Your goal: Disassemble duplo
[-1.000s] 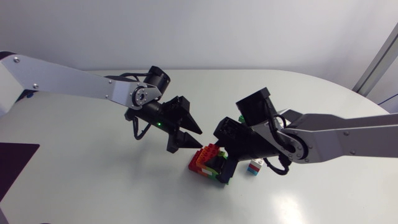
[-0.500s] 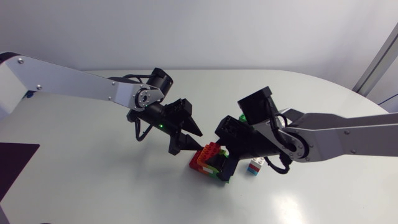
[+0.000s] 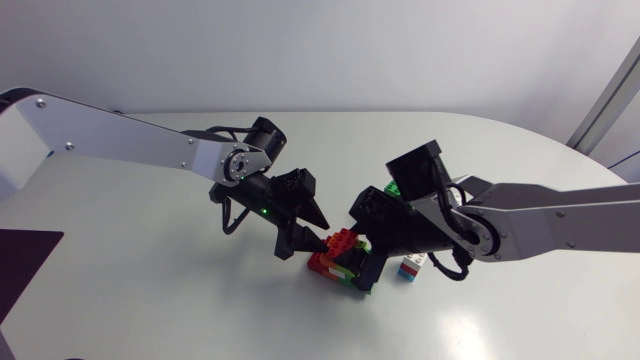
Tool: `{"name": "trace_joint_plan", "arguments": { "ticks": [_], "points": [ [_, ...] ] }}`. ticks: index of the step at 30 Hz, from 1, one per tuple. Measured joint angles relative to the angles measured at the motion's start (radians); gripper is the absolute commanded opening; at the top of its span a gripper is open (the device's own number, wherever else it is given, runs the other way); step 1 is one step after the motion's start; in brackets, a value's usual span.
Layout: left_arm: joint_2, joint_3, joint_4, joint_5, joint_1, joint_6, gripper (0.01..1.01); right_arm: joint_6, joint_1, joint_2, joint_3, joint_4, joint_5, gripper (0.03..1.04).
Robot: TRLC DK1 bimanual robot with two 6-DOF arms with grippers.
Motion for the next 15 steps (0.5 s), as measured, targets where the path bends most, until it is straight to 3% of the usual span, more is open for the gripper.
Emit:
{"name": "trace_joint_plan", "arguments": {
  "ticks": [15],
  "points": [
    [0.000, -0.003, -0.017, -0.032, -0.026, 0.030, 0.674, 0.002, -0.032, -0.018, -0.016, -0.009, -0.048, 0.28]
  ]
}}
